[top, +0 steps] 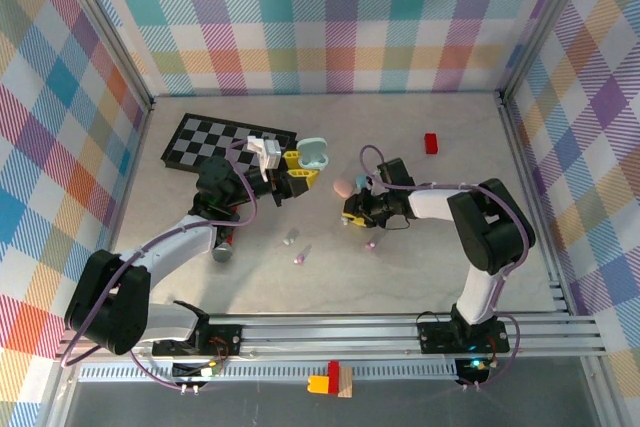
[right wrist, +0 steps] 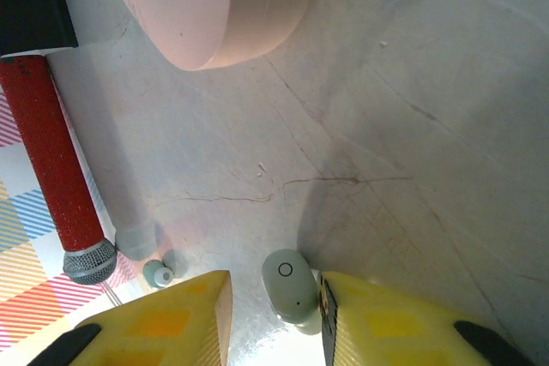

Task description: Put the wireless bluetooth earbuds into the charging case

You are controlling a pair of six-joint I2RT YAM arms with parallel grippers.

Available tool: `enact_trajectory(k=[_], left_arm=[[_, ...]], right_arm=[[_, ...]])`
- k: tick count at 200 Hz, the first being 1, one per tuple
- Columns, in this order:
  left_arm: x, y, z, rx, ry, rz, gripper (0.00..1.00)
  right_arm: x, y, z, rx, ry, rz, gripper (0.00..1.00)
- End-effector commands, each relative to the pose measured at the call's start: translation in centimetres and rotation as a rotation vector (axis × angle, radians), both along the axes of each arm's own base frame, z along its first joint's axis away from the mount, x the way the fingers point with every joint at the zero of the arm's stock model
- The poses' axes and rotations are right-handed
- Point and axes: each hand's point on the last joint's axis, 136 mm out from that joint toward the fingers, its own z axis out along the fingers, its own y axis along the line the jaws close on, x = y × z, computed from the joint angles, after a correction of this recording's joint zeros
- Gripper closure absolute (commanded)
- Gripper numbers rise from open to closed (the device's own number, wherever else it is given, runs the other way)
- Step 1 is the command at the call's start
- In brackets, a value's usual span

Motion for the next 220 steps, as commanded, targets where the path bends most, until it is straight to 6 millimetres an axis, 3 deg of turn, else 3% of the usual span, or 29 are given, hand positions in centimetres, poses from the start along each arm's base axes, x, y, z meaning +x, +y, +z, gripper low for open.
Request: enact_trajectory(k=[1,136,220], left_arm=[[-0.4,0.3,1.0,-0.007,-0.045,-0.011,0.65],[-0.7,0.6,0.7,0.016,-0.048,0.003,0.65],[-0.9,1.1,0.6,0.027,-0.058,0.029,0.65]], right_arm=[[-0.1,0.8,0.4,0.010,-0.015,0.049,0.67],[-1.0,0.9,-2.1,-0.148,0.011,0.134,0.67],[0.9,0.4,1.0,-0.219,-0.135,0.163,0.59]])
